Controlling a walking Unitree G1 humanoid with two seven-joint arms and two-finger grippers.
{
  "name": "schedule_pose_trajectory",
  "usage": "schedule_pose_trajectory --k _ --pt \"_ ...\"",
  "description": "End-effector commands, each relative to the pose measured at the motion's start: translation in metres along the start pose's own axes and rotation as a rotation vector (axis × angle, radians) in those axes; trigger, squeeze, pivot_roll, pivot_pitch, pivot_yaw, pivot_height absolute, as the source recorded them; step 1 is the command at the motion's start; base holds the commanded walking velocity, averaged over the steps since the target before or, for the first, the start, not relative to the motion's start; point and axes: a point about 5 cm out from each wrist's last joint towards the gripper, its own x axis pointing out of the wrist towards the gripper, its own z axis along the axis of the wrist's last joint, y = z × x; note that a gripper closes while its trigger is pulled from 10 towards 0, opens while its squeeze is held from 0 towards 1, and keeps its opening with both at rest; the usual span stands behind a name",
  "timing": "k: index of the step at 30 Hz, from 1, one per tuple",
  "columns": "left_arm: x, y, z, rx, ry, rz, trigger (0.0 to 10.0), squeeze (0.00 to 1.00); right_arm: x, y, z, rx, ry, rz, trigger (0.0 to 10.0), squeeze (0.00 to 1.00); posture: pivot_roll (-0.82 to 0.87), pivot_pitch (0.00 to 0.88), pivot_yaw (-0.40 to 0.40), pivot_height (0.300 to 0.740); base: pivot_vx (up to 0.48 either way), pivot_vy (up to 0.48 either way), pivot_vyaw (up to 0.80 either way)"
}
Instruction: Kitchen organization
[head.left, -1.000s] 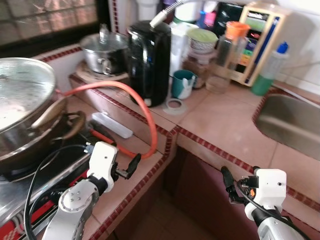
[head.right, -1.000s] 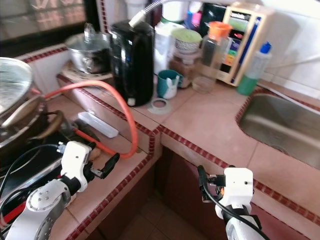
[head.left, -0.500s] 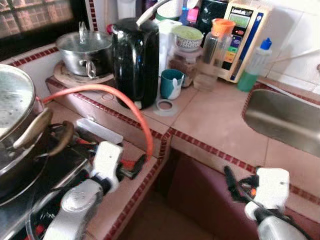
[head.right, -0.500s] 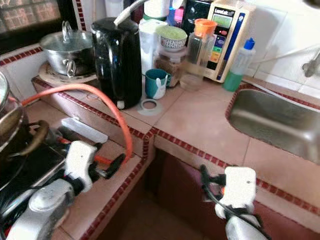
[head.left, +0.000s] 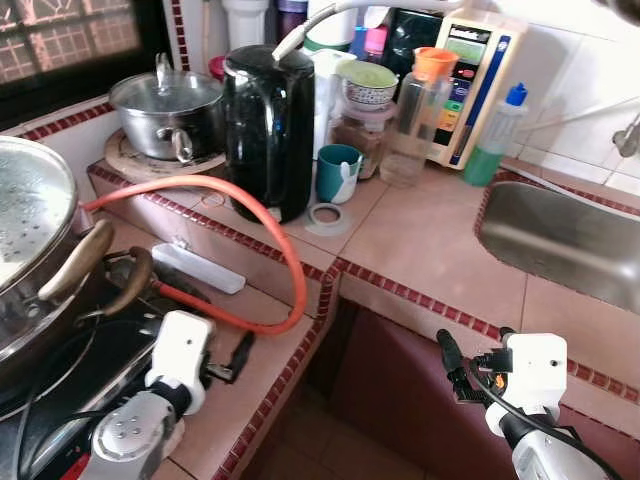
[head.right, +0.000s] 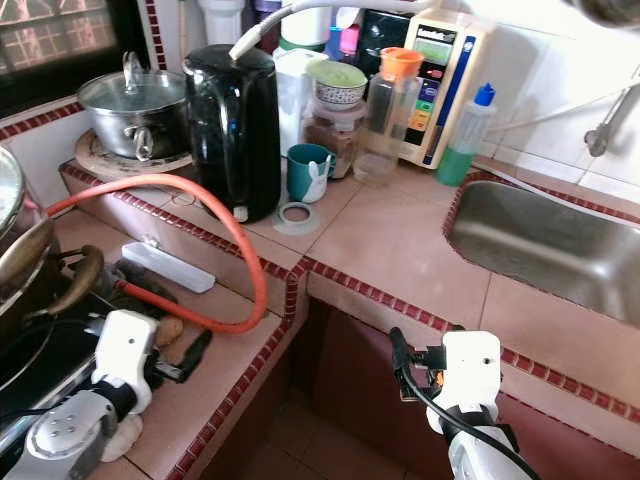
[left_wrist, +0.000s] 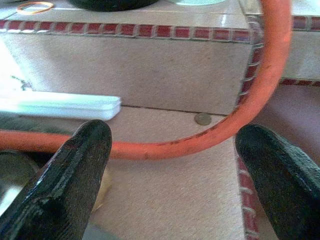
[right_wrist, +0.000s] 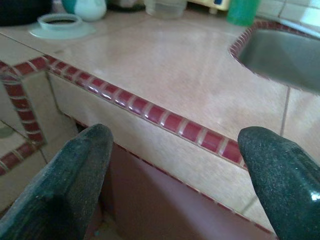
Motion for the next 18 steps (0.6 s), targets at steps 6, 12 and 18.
schedule_pose_trajectory --k 6,12,18 --pt "0.0039 -0.0010 0.0108 0.030 -0.043 -0.028 10.0 0.00 0.0016 -0.0031 0.0000 -0.006 0.000 -0.017 10.0 0.00 0.11 0.000 -0.043 0.740 0.000 0.000 0.00" --pt "0.0044 -0.0010 0.0105 0.032 -0.043 -0.029 10.0 0.00 0.0008 -0.0025 -0.0008 -0.004 0.001 -0.020 10.0 0.00 0.11 0.000 -0.042 0.740 0.000 0.000 0.00" --pt "0.0038 -0.0013 0.0089 0.030 -0.038 -0.028 10.0 0.00 0.0016 -0.0032 -0.0014 -0.007 0.003 -0.019 10.0 0.00 0.11 0.000 -0.043 0.740 0.000 -0.162 0.00"
